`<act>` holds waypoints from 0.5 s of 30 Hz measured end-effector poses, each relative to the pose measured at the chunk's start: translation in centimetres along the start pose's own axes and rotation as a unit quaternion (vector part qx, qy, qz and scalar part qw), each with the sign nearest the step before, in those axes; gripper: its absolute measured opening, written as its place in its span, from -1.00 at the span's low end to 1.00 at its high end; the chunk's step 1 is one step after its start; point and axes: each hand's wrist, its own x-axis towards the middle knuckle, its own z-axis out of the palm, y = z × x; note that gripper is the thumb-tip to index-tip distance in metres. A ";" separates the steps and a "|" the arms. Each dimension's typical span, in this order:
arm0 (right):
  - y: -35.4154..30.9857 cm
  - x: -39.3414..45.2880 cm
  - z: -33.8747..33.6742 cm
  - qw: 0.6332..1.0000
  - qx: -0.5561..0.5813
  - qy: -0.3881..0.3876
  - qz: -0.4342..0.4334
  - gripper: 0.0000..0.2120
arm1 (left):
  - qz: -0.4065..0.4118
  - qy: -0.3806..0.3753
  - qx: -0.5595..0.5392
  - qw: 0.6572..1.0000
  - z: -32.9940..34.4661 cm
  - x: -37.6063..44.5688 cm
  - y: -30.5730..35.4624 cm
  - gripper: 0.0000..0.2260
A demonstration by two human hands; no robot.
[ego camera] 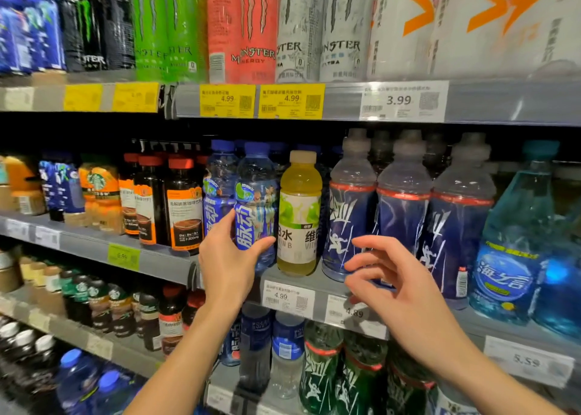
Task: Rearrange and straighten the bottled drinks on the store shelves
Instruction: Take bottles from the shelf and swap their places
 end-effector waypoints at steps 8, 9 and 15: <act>-0.7 1.4 1.6 0.999 -0.041 0.001 -0.019 -0.65 | -0.005 -0.009 0.058 0.998 0.7 0.3 0.9 -0.26; -0.9 1.7 1.7 0.998 -0.050 0.004 -0.023 -0.64 | -0.008 -0.013 0.054 0.998 0.7 0.3 0.7 -0.25; -2.1 4.6 2.7 0.984 -0.144 0.037 -0.102 -0.58 | 0.015 -0.028 0.007 0.999 0.6 -1.4 0.2 -0.26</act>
